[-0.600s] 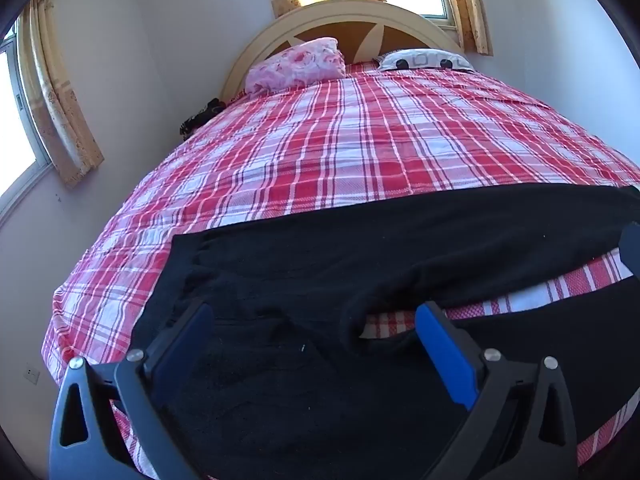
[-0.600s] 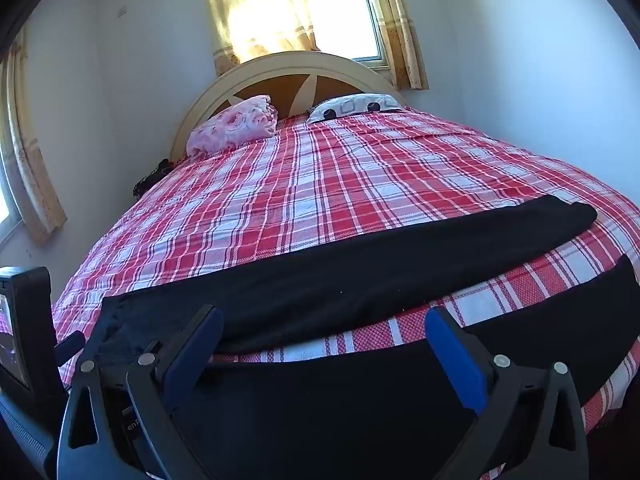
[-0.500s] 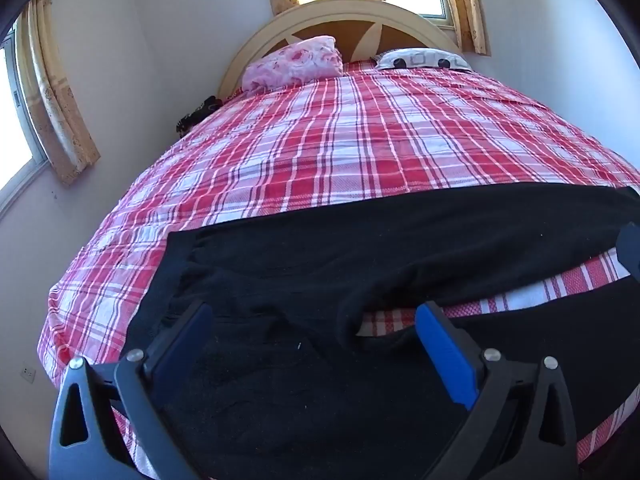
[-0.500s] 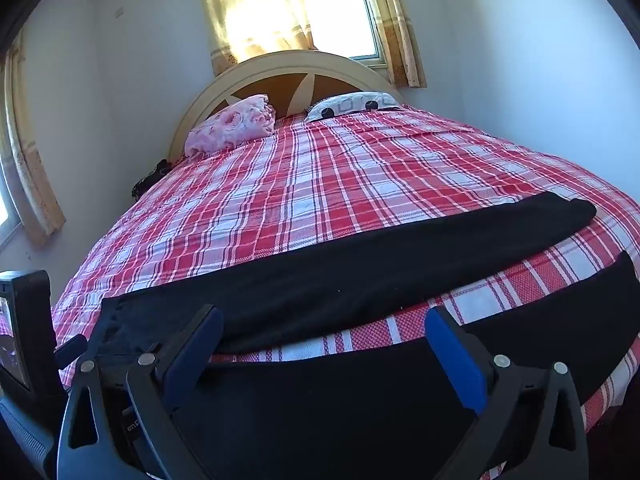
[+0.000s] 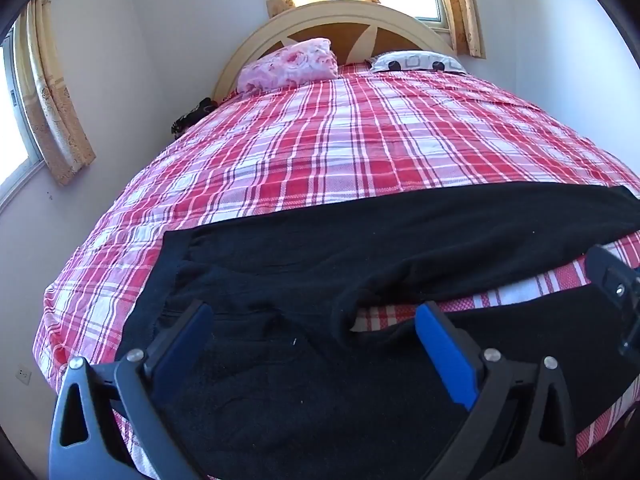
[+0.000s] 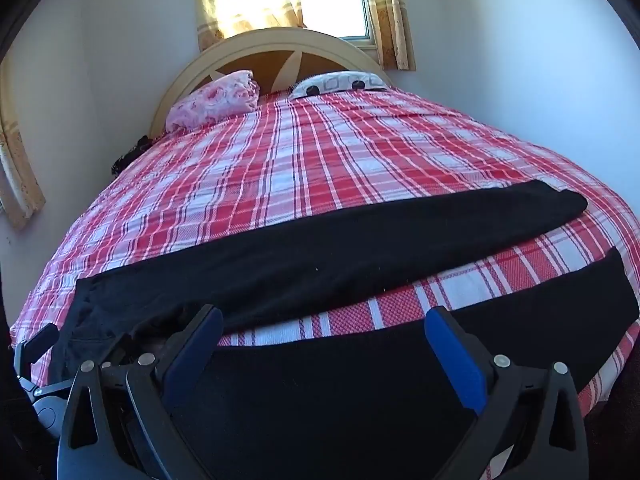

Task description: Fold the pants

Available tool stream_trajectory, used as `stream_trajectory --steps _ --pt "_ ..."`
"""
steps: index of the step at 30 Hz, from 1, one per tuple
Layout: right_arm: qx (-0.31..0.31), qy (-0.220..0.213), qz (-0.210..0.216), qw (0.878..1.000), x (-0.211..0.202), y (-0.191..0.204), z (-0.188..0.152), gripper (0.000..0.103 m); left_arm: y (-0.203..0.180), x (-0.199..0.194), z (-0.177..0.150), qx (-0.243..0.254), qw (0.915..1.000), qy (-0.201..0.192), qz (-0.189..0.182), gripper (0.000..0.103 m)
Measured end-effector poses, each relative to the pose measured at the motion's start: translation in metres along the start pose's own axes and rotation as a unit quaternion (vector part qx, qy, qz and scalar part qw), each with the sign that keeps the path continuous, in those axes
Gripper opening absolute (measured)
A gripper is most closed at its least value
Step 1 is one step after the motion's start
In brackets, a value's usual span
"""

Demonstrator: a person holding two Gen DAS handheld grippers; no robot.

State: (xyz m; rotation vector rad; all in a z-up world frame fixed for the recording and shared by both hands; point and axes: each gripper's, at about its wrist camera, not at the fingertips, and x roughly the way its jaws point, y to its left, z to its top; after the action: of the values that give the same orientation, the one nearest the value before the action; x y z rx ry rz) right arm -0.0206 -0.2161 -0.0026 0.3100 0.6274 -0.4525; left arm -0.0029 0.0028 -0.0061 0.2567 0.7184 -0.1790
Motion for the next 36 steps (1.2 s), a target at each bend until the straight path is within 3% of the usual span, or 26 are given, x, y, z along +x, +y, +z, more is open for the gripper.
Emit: stream_trajectory --steps 36 --pt "0.001 0.015 0.000 1.000 0.0035 0.0020 -0.0012 0.102 -0.0042 -0.0062 -0.0017 0.007 1.0000 -0.002 0.000 0.103"
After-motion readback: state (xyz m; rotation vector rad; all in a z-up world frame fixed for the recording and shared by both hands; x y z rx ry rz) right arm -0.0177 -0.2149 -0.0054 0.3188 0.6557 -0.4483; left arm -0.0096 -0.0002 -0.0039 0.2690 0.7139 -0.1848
